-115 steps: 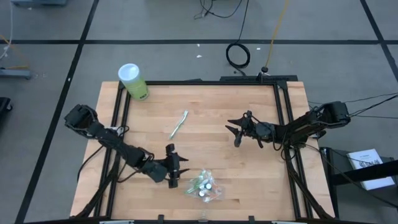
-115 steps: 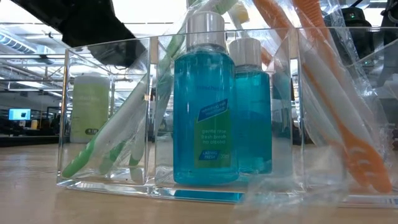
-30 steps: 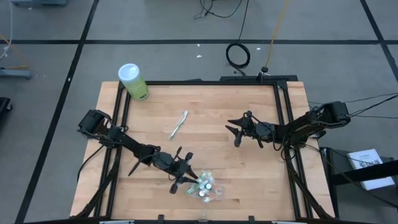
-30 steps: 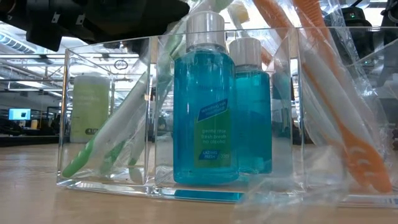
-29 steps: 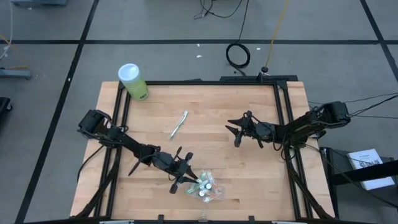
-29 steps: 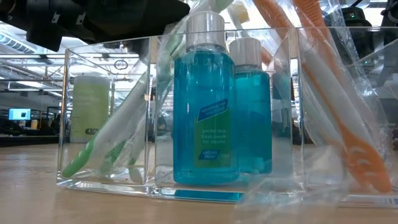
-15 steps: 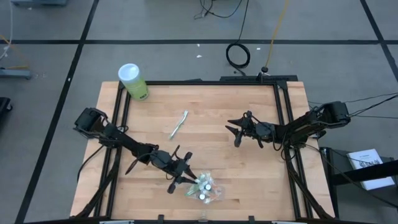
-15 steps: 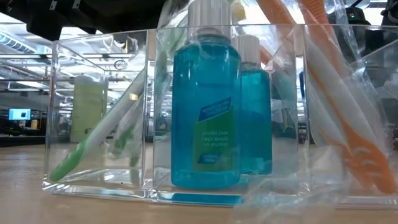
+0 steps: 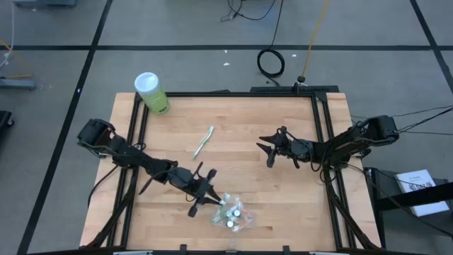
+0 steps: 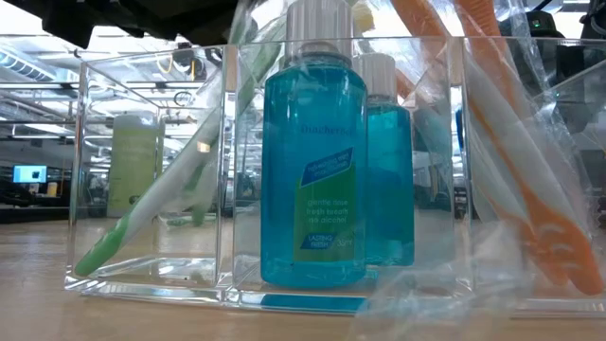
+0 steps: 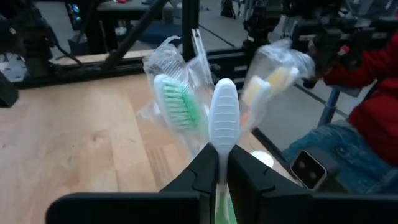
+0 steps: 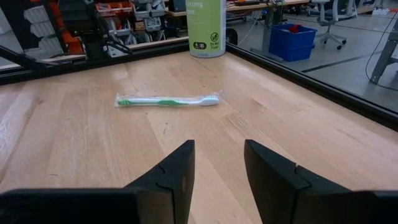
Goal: Pick & Place toothbrushing station
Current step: Put the green toothbrush into the transparent organizer
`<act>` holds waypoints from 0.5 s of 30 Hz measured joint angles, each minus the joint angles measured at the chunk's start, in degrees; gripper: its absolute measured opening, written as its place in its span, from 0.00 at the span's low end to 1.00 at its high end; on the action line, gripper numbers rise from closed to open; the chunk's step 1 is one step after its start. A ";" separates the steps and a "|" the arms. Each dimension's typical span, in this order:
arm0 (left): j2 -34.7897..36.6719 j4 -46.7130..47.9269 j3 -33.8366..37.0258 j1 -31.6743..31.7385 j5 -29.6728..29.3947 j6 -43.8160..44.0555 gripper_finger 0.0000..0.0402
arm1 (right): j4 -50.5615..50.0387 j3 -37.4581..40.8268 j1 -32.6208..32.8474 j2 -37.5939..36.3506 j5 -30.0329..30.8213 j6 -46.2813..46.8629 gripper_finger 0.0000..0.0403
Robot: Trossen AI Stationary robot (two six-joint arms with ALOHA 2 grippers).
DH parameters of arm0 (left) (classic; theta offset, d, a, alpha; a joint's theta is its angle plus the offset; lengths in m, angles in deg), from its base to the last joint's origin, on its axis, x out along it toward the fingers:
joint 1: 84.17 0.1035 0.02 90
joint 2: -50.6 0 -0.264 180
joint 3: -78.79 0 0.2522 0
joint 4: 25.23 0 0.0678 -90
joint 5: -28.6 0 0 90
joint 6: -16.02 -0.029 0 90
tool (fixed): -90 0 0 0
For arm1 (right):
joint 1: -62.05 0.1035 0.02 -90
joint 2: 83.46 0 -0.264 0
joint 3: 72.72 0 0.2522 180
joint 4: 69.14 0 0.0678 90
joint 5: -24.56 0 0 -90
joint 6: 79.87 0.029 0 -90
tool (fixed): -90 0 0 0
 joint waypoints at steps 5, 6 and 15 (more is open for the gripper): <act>1.34 0.08 0.03 -0.44 0.52 1.62 0.03 | -0.01 0.00 0.00 0.00 0.00 -0.02 0.32; 1.89 -0.23 0.06 -0.42 0.87 2.57 0.03 | -0.02 0.00 0.00 0.00 0.00 -0.02 0.32; 8.14 -0.61 0.04 -2.27 0.29 2.67 0.03 | -0.31 0.01 0.00 0.00 0.00 -0.24 0.32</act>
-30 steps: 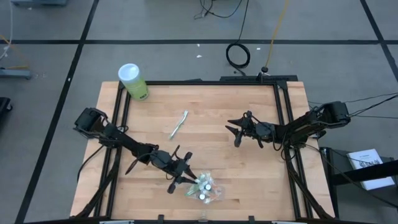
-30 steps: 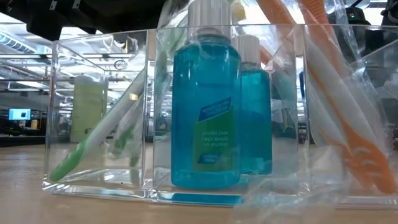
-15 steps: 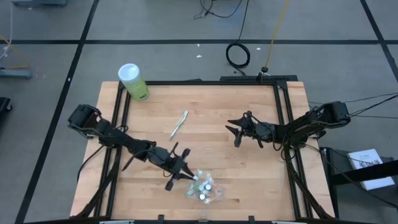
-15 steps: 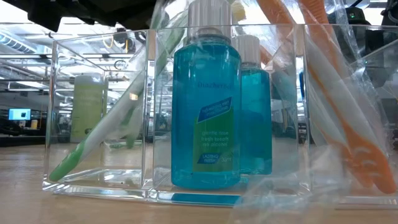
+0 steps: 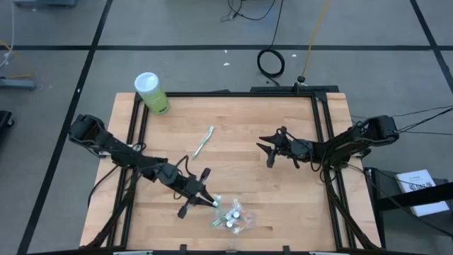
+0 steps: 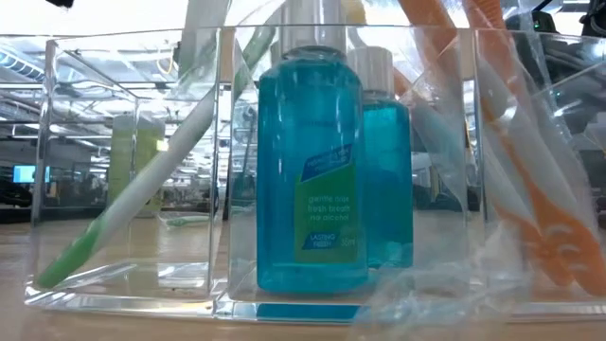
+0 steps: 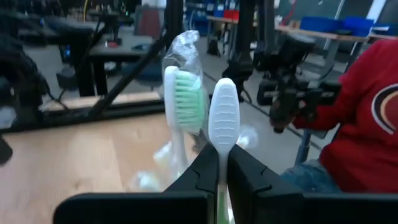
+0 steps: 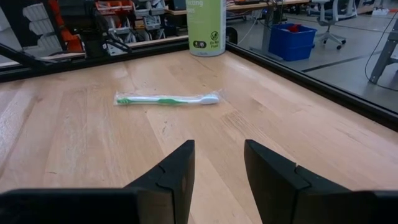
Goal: Pick & Place toothbrushing station
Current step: Put the green toothbrush into the transparent organizer
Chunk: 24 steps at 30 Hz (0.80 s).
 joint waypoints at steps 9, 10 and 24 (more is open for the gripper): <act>2.11 -0.10 0.00 -2.33 -0.19 -0.07 0.07 | -0.12 0.00 0.00 0.00 0.01 0.00 0.32; 2.11 -0.31 0.00 -2.60 -0.25 -0.09 0.06 | -0.12 0.00 0.00 0.00 0.02 0.00 0.32; -4.82 -5.31 -0.17 -2.96 -0.16 -0.73 0.06 | -0.12 0.00 0.00 0.00 0.02 0.00 0.32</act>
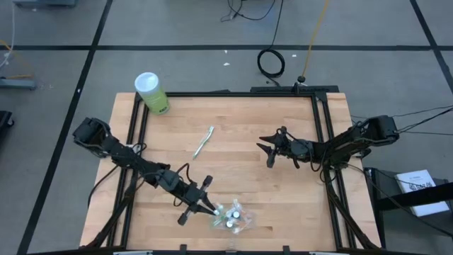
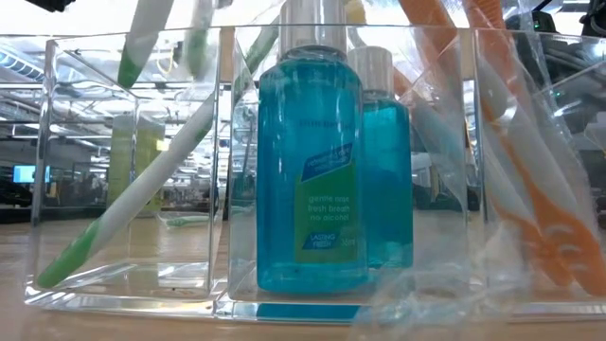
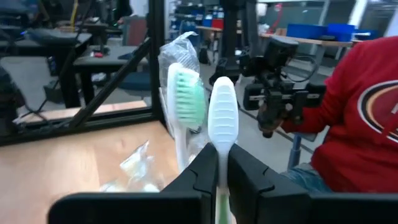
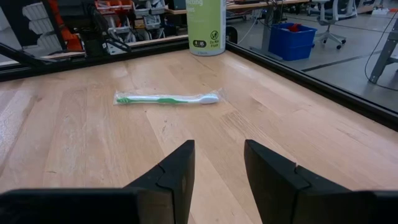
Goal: Pick & Place toothbrushing station
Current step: Put the green toothbrush into the transparent organizer
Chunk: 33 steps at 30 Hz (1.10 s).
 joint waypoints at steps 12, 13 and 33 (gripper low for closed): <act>-0.77 -3.25 0.15 -0.37 3.01 -2.16 0.06 | 0.00 -0.02 0.00 0.00 0.00 0.00 0.32; -0.77 -3.28 0.15 -0.37 3.36 -2.44 0.04 | 0.00 0.00 0.00 0.00 0.00 0.00 0.32; -0.79 -1.56 0.25 0.67 3.10 -1.89 0.04 | -0.02 -0.01 0.00 0.00 0.00 0.00 0.32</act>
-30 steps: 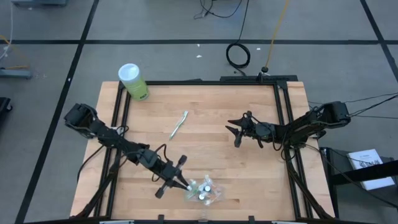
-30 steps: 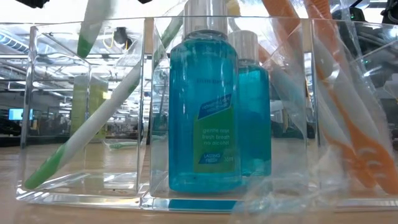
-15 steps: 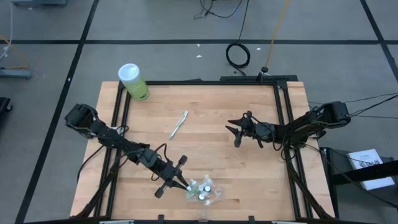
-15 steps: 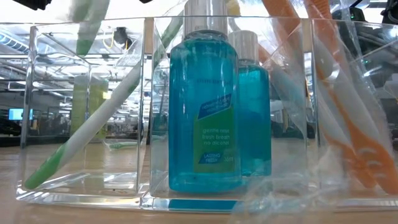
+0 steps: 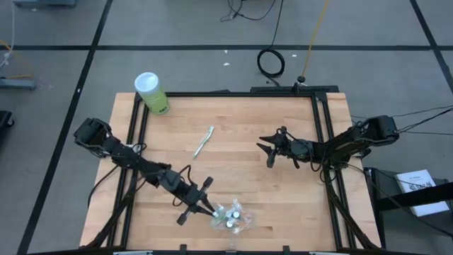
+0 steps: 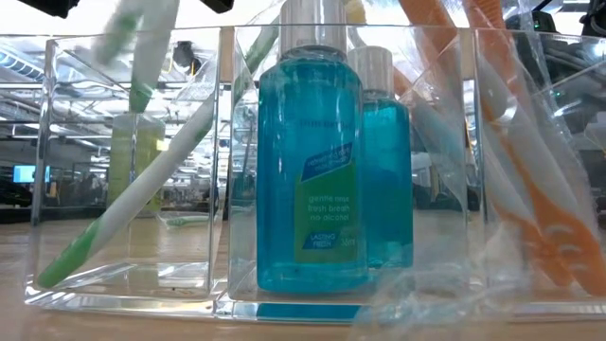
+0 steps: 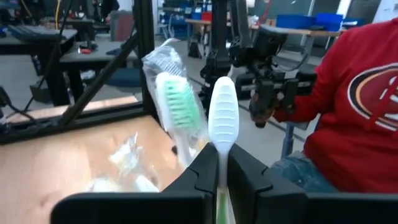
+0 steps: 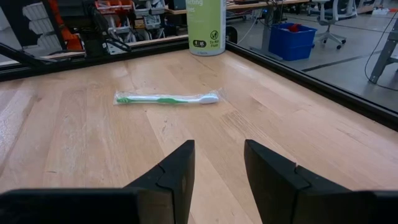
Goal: Pick & Place toothbrushing station
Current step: Put the green toothbrush into the transparent organizer
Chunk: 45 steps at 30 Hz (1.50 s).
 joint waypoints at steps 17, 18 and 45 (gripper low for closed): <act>-7.80 1.50 -0.07 2.27 -0.03 -0.81 0.03 | -0.04 0.00 0.00 0.00 0.00 0.01 0.32; -8.06 1.29 -0.07 2.58 0.28 -0.67 0.03 | -0.04 0.00 0.00 0.00 0.00 0.13 0.32; -5.45 2.46 -0.07 2.58 -3.87 2.62 0.53 | -0.55 0.01 0.00 0.00 0.00 0.02 0.32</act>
